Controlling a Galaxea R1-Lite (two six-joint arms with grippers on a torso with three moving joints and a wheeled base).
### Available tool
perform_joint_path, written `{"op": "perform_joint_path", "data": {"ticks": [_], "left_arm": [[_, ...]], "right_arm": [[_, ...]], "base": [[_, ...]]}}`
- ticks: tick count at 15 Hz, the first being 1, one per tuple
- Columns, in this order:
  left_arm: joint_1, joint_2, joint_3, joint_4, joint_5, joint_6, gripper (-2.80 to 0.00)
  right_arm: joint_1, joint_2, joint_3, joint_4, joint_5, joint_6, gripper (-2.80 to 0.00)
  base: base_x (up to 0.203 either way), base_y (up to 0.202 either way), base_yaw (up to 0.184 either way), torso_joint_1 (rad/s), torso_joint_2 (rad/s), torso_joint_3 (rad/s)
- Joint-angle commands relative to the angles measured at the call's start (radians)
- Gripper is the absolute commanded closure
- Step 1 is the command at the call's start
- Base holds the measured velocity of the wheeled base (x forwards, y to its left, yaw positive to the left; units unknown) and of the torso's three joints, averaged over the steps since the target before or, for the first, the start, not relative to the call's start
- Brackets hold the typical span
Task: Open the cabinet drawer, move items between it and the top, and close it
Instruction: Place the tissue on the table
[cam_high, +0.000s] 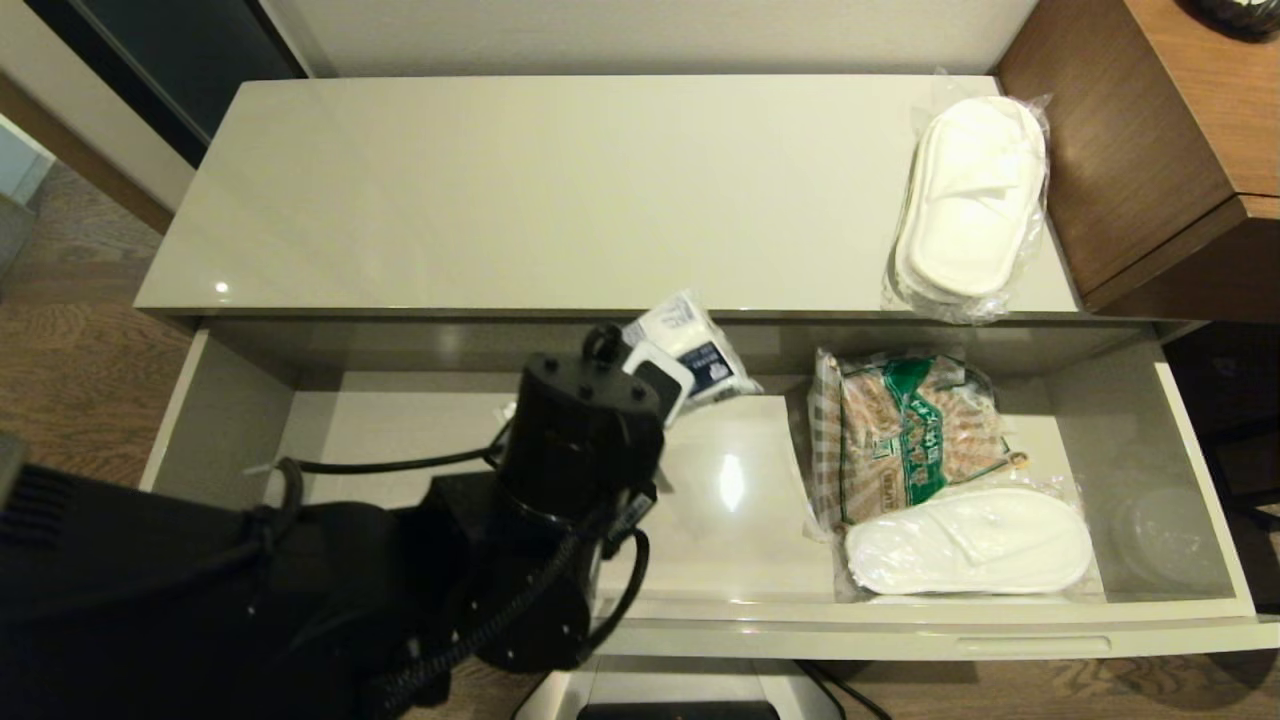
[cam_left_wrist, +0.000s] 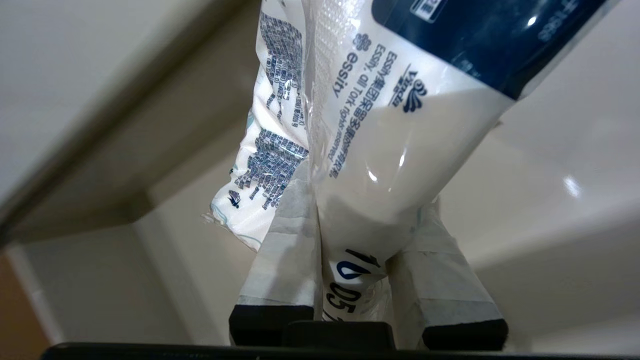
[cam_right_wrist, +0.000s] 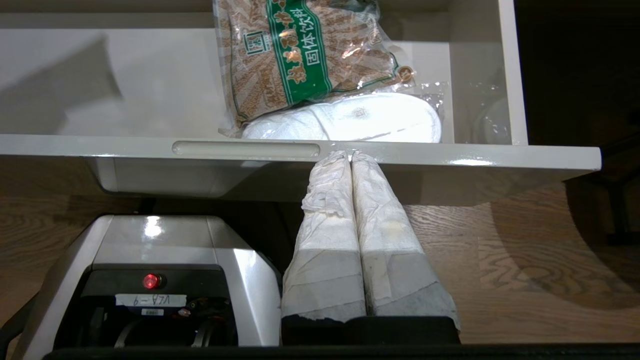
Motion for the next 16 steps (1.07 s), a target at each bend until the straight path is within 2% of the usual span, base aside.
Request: {"op": "perform_joint_path", "data": {"ticks": [1, 4, 5, 6, 8, 10, 12, 13, 14, 15, 16], "left_arm": [[0.122, -0.047, -0.071, -0.002, 0.009, 0.014, 0.00], [0.173, -0.038, -0.125, 0.012, 0.018, 0.026, 0.00], [0.226, 0.008, -0.194, 0.027, 0.025, 0.027, 0.00], [0.275, 0.061, -0.301, 0.043, 0.031, 0.029, 0.00], [0.366, 0.190, -0.632, 0.093, 0.039, 0.034, 0.00], [0.450, 0.314, -0.901, 0.135, 0.039, 0.059, 0.00], [0.542, 0.427, -0.998, 0.133, 0.038, 0.083, 0.00], [0.588, 0.465, -0.990, 0.126, 0.038, 0.095, 0.00], [0.600, 0.475, -0.977, 0.120, 0.037, 0.103, -2.80], [0.600, 0.475, -0.977, 0.120, 0.037, 0.103, -2.80], [0.606, 0.468, -0.962, 0.119, 0.041, 0.065, -2.80]], "right_arm": [[0.000, -0.016, 0.000, 0.000, 0.000, 0.000, 0.00], [0.000, -0.016, 0.000, 0.000, 0.000, 0.000, 0.00], [0.000, -0.016, 0.000, 0.000, 0.000, 0.000, 0.00], [0.000, -0.016, 0.000, 0.000, 0.000, 0.000, 0.00], [0.000, -0.016, 0.000, 0.000, 0.000, 0.000, 0.00], [0.000, -0.016, 0.000, 0.000, 0.000, 0.000, 0.00], [0.000, -0.016, 0.000, 0.000, 0.000, 0.000, 0.00], [0.000, -0.016, 0.000, 0.000, 0.000, 0.000, 0.00], [0.000, -0.016, 0.000, 0.000, 0.000, 0.000, 0.00], [0.000, -0.016, 0.000, 0.000, 0.000, 0.000, 0.00], [0.000, -0.016, 0.000, 0.000, 0.000, 0.000, 0.00]], "base": [[0.000, 0.000, 0.000, 0.000, 0.00, 0.000], [0.000, 0.000, 0.000, 0.000, 0.00, 0.000], [0.000, 0.000, 0.000, 0.000, 0.00, 0.000], [0.000, 0.000, 0.000, 0.000, 0.00, 0.000], [0.000, 0.000, 0.000, 0.000, 0.00, 0.000], [0.000, 0.000, 0.000, 0.000, 0.00, 0.000], [0.000, 0.000, 0.000, 0.000, 0.00, 0.000], [0.000, 0.000, 0.000, 0.000, 0.00, 0.000], [0.000, 0.000, 0.000, 0.000, 0.00, 0.000], [0.000, 0.000, 0.000, 0.000, 0.00, 0.000], [0.000, 0.000, 0.000, 0.000, 0.00, 0.000]]}}
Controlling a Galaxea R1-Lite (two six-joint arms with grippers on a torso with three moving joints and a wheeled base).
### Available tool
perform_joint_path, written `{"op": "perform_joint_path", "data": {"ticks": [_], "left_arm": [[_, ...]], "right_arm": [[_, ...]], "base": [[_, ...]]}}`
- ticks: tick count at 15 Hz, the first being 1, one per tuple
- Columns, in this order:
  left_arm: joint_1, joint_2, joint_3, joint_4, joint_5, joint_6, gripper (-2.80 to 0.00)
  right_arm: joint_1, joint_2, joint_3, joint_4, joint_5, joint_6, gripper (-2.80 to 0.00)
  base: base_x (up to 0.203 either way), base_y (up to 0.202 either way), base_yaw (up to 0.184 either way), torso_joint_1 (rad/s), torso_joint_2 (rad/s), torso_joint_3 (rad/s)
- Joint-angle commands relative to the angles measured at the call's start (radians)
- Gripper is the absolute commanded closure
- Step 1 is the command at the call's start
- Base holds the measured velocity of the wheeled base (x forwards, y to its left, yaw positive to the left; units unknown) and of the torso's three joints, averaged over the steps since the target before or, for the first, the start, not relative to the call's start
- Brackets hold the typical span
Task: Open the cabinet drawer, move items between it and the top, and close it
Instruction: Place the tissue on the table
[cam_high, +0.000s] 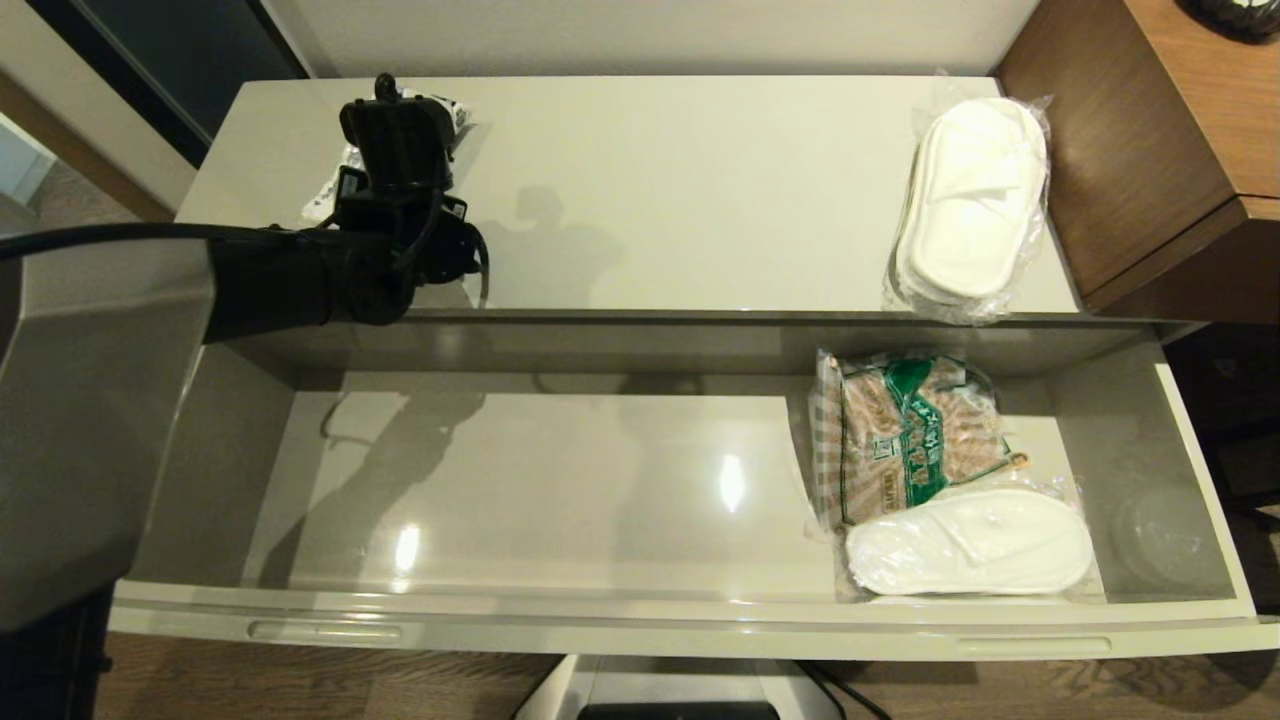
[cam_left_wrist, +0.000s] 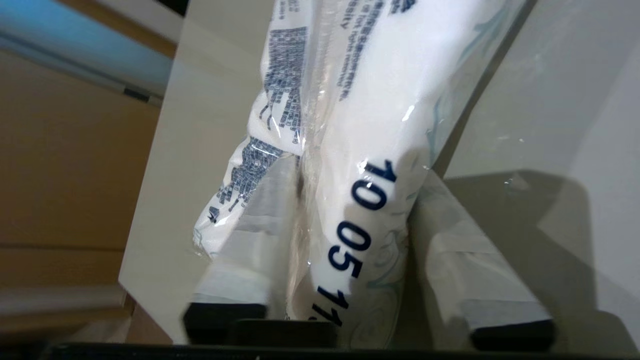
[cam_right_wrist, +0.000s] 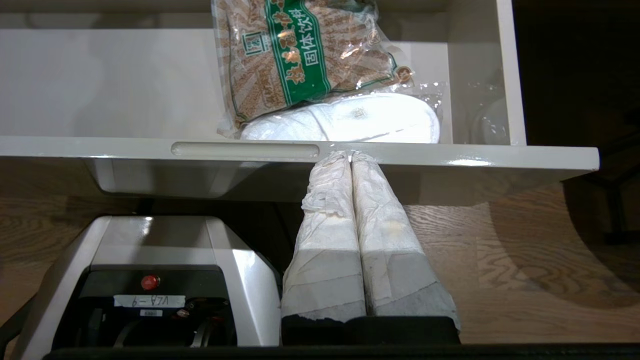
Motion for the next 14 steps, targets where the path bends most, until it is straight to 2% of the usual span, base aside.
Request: {"op": "perform_joint_path", "data": {"ticks": [1, 2, 8, 12, 14], "left_arm": [[0.015, 0.023, 0.025, 0.007, 0.003, -0.044, -2.80], [0.014, 0.003, 0.043, 0.008, 0.004, -0.066, -2.80], [-0.033, -0.106, 0.140, 0.011, 0.003, -0.082, -2.80], [-0.131, -0.437, 0.404, 0.023, 0.014, -0.086, -2.80], [-0.220, -0.601, 0.575, 0.040, 0.044, -0.085, -2.80]], "right_arm": [[0.000, -0.016, 0.000, 0.000, 0.000, 0.000, 0.00], [0.000, -0.016, 0.000, 0.000, 0.000, 0.000, 0.00], [0.000, -0.016, 0.000, 0.000, 0.000, 0.000, 0.00], [0.000, -0.016, 0.000, 0.000, 0.002, 0.000, 0.00], [0.000, -0.016, 0.002, 0.000, 0.002, 0.000, 0.00]], "base": [[0.000, 0.000, 0.000, 0.000, 0.00, 0.000], [0.000, 0.000, 0.000, 0.000, 0.00, 0.000], [0.000, 0.000, 0.000, 0.000, 0.00, 0.000], [0.000, 0.000, 0.000, 0.000, 0.00, 0.000], [0.000, 0.000, 0.000, 0.000, 0.00, 0.000]]}}
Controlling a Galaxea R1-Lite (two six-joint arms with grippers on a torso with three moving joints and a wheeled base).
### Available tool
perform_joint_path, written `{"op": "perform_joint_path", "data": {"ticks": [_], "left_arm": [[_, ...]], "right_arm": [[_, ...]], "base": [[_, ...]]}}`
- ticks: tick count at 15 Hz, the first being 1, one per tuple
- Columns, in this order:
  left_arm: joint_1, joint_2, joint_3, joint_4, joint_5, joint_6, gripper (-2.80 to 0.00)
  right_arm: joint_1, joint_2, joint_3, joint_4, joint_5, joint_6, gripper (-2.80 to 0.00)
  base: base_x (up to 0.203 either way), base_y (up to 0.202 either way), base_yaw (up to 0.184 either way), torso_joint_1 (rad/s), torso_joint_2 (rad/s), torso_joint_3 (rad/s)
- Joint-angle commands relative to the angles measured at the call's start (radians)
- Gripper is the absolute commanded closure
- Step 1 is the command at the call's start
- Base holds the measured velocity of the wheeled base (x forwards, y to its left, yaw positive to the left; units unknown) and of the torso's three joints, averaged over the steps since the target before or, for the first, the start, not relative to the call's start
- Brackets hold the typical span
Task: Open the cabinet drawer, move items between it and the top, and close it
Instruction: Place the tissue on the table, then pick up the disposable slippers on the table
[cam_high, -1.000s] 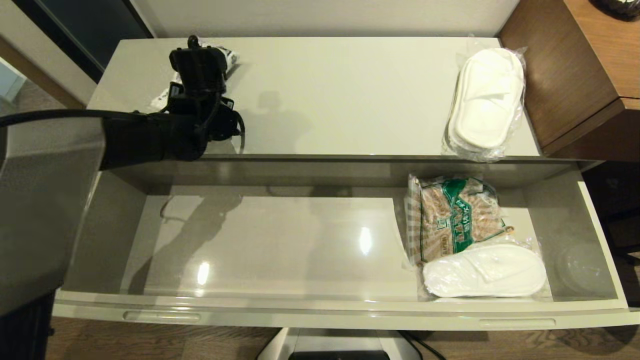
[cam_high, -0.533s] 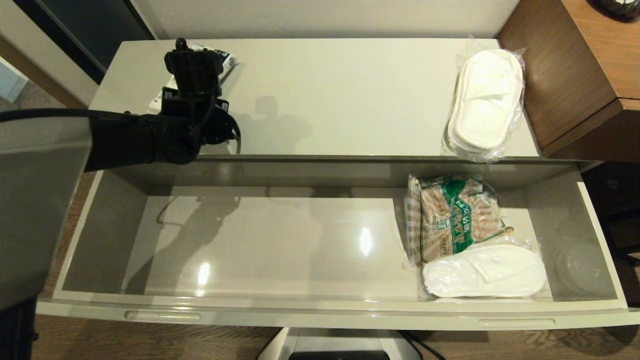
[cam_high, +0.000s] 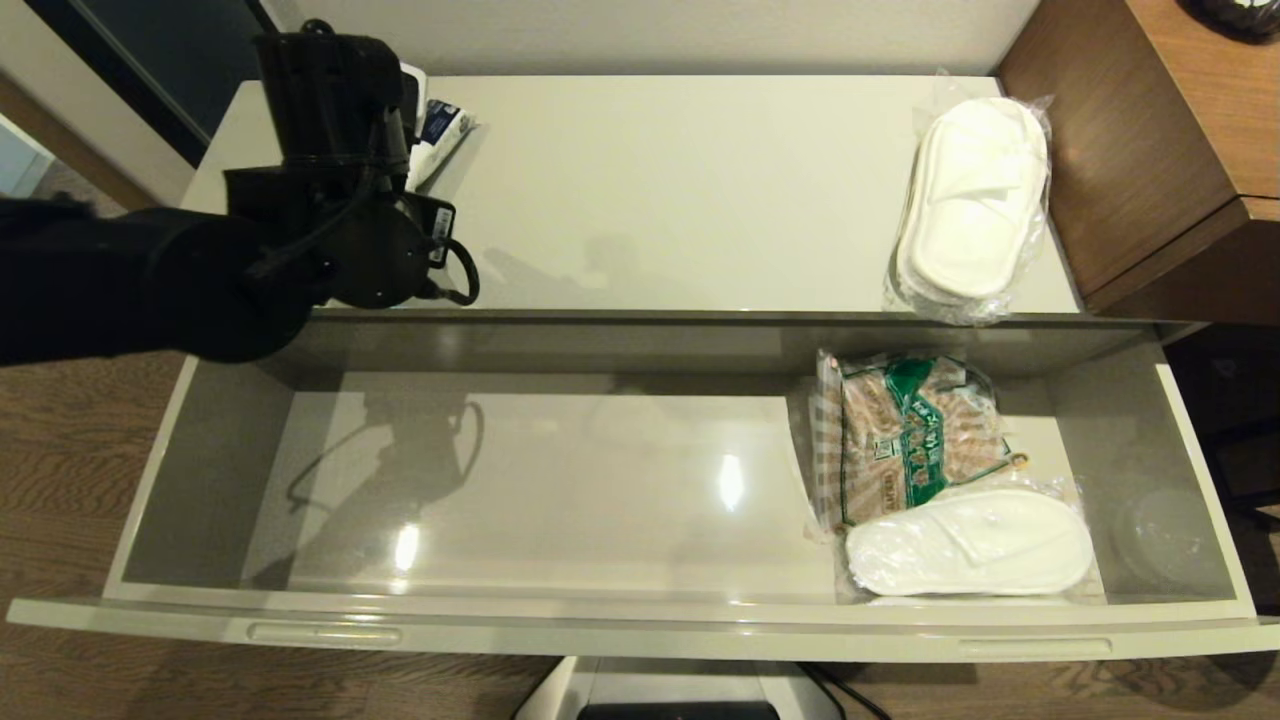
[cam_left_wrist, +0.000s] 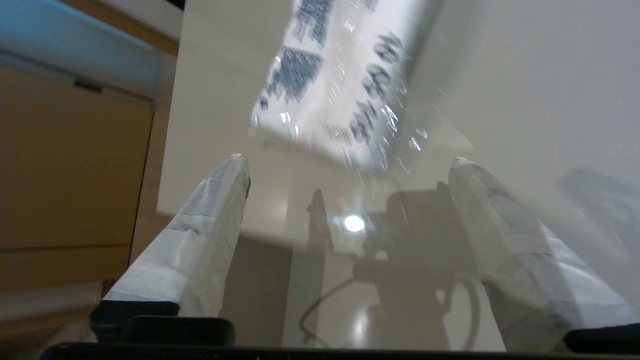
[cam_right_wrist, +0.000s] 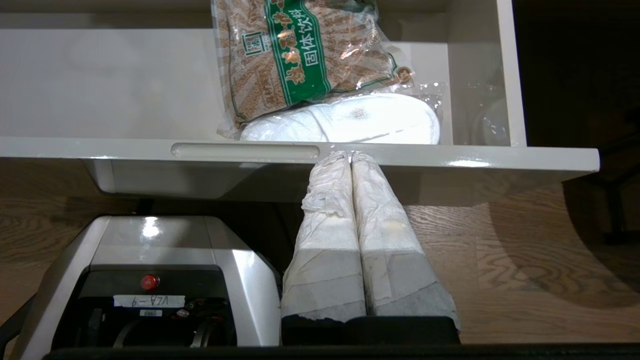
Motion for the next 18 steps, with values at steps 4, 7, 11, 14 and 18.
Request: {"op": "perform_joint_path", "data": {"ticks": [4, 7, 11, 14, 18], "left_arm": [[-0.095, -0.429, 0.333, 0.052, 0.058, 0.002, -2.80], [-0.027, -0.623, 0.578, 0.121, 0.054, 0.000, 0.00], [0.089, -0.830, 0.730, 0.308, 0.024, -0.003, 0.00], [0.129, -0.957, 0.493, 0.728, -0.038, -0.035, 0.00], [0.232, -1.209, 0.339, 1.267, -0.220, -0.172, 0.00]], "right_arm": [[0.001, -0.016, -0.001, 0.000, 0.000, 0.000, 0.00], [0.001, -0.016, -0.001, 0.000, 0.000, 0.000, 0.00], [0.001, -0.016, 0.006, -0.016, -0.001, -0.002, 0.00], [0.001, -0.016, 0.007, -0.019, 0.000, 0.000, 0.00], [0.001, -0.016, 0.007, -0.018, -0.001, -0.002, 0.00]], "base": [[0.000, 0.000, 0.000, 0.000, 0.00, 0.000], [0.000, 0.000, 0.000, 0.000, 0.00, 0.000], [0.000, 0.000, 0.000, 0.000, 0.00, 0.000], [0.000, 0.000, 0.000, 0.000, 0.00, 0.000], [0.000, 0.000, 0.000, 0.000, 0.00, 0.000]]}}
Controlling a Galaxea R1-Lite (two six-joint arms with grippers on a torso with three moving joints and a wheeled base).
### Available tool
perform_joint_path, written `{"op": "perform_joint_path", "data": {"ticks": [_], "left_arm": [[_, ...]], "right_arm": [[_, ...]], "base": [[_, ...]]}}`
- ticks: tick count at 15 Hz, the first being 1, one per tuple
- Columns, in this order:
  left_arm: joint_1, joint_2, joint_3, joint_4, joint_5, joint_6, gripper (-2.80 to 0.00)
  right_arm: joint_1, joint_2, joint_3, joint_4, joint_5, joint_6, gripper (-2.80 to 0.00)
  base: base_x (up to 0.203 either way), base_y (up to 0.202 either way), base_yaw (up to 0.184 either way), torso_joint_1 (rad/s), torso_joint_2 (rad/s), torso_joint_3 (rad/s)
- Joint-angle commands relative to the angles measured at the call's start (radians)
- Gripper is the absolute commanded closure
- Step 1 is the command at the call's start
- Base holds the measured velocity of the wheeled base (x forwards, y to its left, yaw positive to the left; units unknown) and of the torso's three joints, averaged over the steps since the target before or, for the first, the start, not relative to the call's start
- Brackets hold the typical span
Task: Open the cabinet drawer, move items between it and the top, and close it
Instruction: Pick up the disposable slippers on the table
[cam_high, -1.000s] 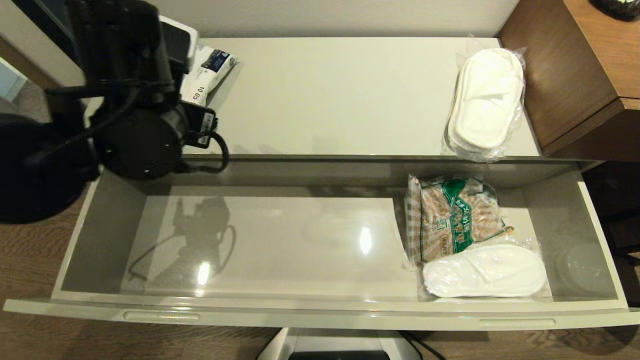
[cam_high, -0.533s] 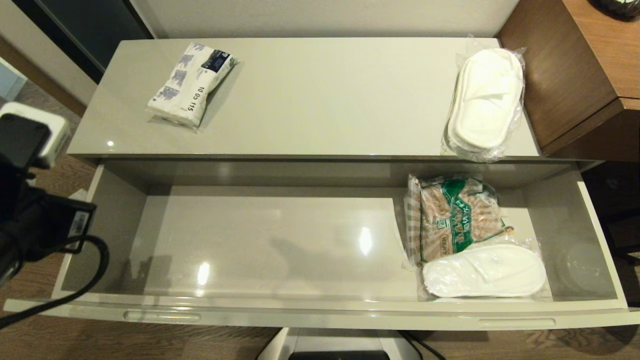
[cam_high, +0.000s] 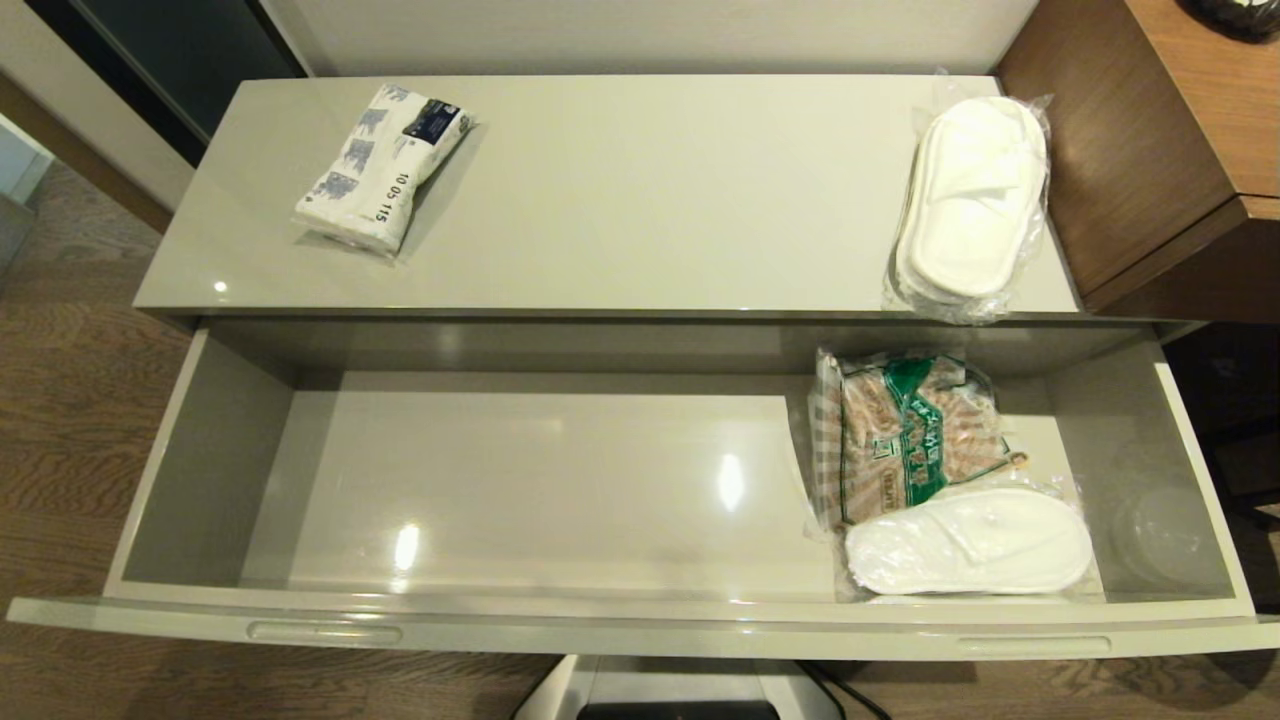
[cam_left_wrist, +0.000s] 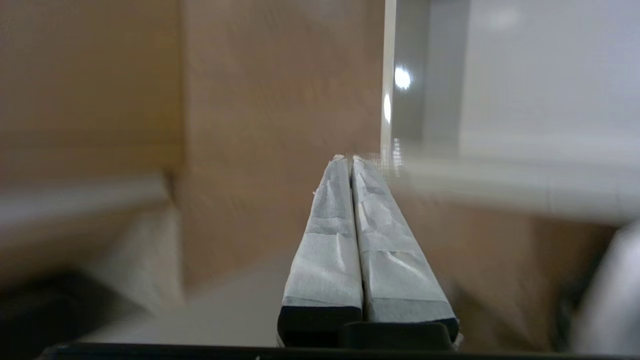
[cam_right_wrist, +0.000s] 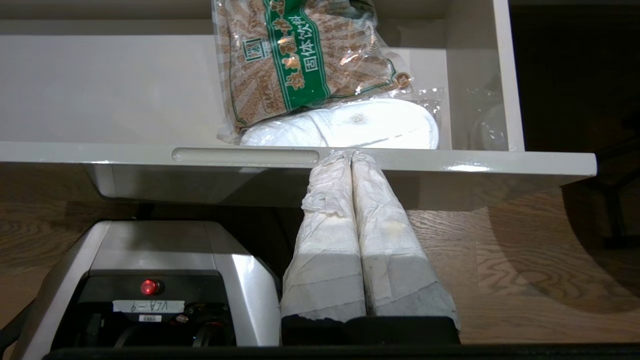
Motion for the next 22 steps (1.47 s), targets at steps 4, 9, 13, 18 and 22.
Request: {"op": "perform_joint_path", "data": {"ticks": [4, 9, 13, 18, 22], "left_arm": [[0.264, -0.407, -0.029, 0.590, -0.325, -0.053, 0.00], [0.273, -0.660, 0.234, 0.572, -0.377, 0.012, 0.00], [0.277, -0.695, 0.352, 0.359, -0.505, 0.103, 0.00], [0.277, -0.695, 0.840, -0.340, -0.610, -0.037, 0.00], [0.277, -0.695, 1.090, -0.778, -0.756, -0.061, 0.00]], "right_arm": [[0.000, -0.016, 0.003, 0.000, 0.000, -0.005, 0.00], [0.000, -0.016, 0.003, 0.002, -0.010, 0.001, 0.00], [0.000, -0.016, 0.003, 0.002, -0.010, 0.001, 0.00], [0.000, -0.016, 0.003, -0.001, -0.010, 0.004, 0.00], [0.000, -0.016, 0.003, -0.001, -0.010, 0.004, 0.00]], "base": [[0.000, 0.000, 0.000, 0.000, 0.00, 0.000], [0.000, 0.000, 0.000, 0.000, 0.00, 0.000], [0.000, 0.000, 0.000, 0.000, 0.00, 0.000], [0.000, 0.000, 0.000, 0.000, 0.00, 0.000], [0.000, 0.000, 0.000, 0.000, 0.00, 0.000]]}}
